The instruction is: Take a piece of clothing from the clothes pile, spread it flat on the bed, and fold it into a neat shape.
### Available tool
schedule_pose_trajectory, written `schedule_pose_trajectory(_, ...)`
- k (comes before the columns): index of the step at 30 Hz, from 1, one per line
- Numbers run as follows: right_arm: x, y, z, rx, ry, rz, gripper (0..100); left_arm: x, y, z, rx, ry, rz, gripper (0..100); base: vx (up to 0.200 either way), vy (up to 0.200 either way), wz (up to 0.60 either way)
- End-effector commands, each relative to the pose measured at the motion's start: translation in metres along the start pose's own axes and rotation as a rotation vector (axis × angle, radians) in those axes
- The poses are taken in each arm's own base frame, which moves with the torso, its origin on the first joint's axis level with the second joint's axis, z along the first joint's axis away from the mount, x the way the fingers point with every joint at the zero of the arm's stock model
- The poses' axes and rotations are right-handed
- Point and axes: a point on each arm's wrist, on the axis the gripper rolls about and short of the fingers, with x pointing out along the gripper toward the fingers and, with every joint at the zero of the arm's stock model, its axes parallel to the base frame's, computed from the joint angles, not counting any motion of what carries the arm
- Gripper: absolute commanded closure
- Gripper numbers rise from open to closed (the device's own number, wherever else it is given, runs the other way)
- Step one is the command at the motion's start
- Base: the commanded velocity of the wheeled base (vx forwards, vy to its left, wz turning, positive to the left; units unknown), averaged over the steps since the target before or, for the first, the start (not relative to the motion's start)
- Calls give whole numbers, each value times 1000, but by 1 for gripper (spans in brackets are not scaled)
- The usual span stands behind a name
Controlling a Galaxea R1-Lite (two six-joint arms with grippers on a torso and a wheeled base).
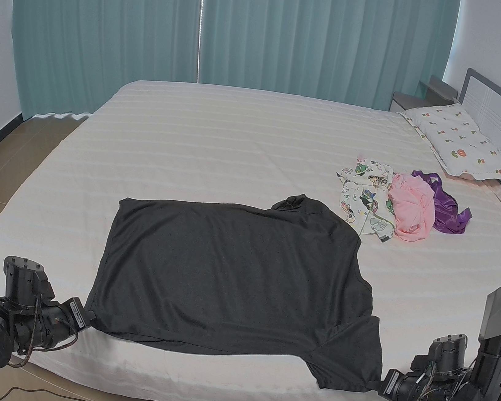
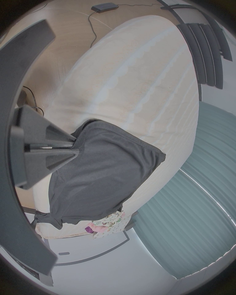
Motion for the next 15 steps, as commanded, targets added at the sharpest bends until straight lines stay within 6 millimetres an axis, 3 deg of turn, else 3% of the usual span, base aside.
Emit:
schedule_pose_trajectory(1,-35,11,2,-7,-19,17,100,-21,-2,-2,1,-2,-36,100,0,0,0)
schedule_pose_trajectory(15,-68,13,-16,-26,59,-86,100,-53,6,-15,85,126,67,100,0,0,0)
